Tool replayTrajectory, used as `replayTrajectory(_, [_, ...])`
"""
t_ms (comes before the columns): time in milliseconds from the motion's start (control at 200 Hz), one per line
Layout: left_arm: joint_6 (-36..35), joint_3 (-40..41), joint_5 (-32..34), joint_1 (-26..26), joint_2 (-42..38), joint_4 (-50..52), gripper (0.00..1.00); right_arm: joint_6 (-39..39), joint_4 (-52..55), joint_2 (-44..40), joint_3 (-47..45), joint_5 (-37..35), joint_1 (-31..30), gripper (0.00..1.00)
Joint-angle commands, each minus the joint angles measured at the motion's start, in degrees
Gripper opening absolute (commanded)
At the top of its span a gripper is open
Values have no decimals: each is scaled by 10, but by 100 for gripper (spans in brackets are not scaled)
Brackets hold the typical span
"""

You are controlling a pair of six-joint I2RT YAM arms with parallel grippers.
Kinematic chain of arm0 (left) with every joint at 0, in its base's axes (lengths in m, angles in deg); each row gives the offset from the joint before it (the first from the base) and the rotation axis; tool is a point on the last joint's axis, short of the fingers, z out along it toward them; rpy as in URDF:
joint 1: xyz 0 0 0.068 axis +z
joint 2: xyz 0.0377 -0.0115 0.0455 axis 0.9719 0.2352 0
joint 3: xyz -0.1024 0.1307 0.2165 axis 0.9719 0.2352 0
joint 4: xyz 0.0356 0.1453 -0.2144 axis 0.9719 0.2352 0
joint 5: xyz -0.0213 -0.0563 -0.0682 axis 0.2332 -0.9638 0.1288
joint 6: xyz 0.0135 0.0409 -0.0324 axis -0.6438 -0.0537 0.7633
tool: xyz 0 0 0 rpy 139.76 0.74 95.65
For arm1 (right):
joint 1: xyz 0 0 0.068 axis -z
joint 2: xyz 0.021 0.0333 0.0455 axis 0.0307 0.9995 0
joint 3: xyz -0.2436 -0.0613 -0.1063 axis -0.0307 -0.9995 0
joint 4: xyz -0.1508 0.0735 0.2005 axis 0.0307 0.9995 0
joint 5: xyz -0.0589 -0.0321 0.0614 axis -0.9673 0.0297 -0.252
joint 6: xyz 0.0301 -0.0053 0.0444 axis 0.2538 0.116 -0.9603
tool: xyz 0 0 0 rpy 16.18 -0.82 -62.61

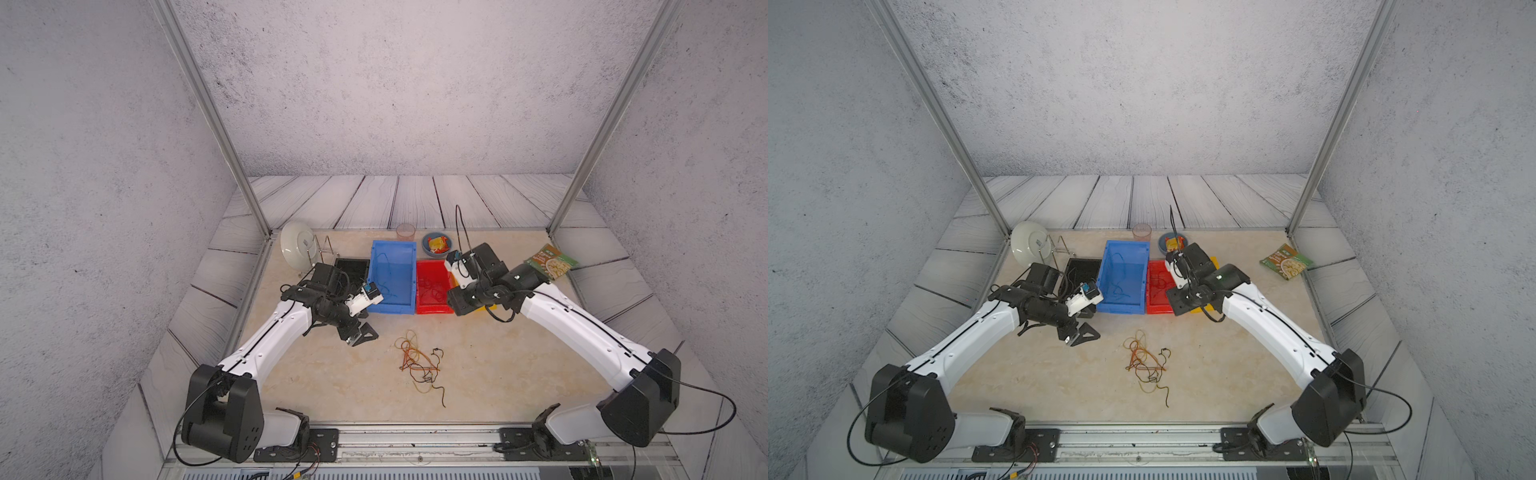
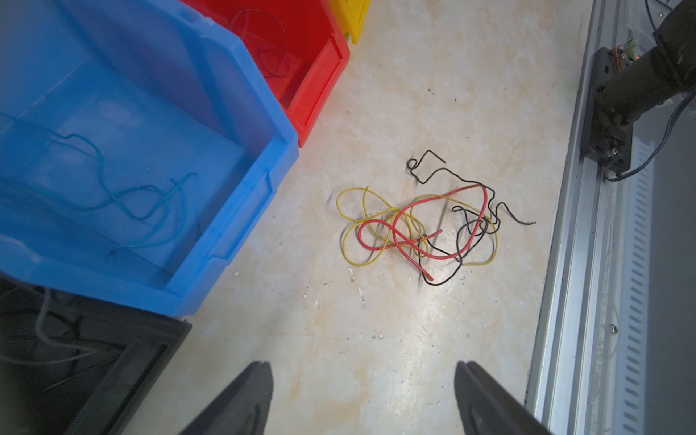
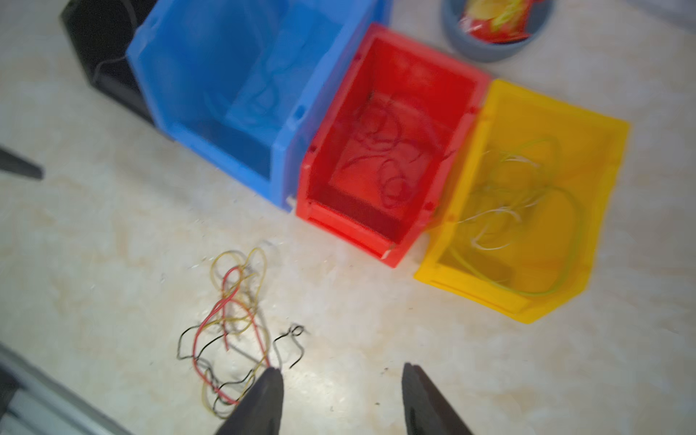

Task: Untangle and sort cables by color
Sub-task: Place the cable in the bin, then untie the cable.

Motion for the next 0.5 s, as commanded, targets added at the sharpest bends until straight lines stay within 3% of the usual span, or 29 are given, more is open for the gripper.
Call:
replayTrajectory(0, [-30, 5, 5, 0, 2, -12, 83, -1, -75, 7, -62, 135, -43, 53])
replayTrajectory(205, [-57, 38, 3, 9, -16, -4, 84, 87, -116, 18, -155, 165, -56, 53])
replayTrajectory(495, [-65, 38, -4, 11, -15, 6, 84, 102, -107, 91, -174, 164, -77, 52])
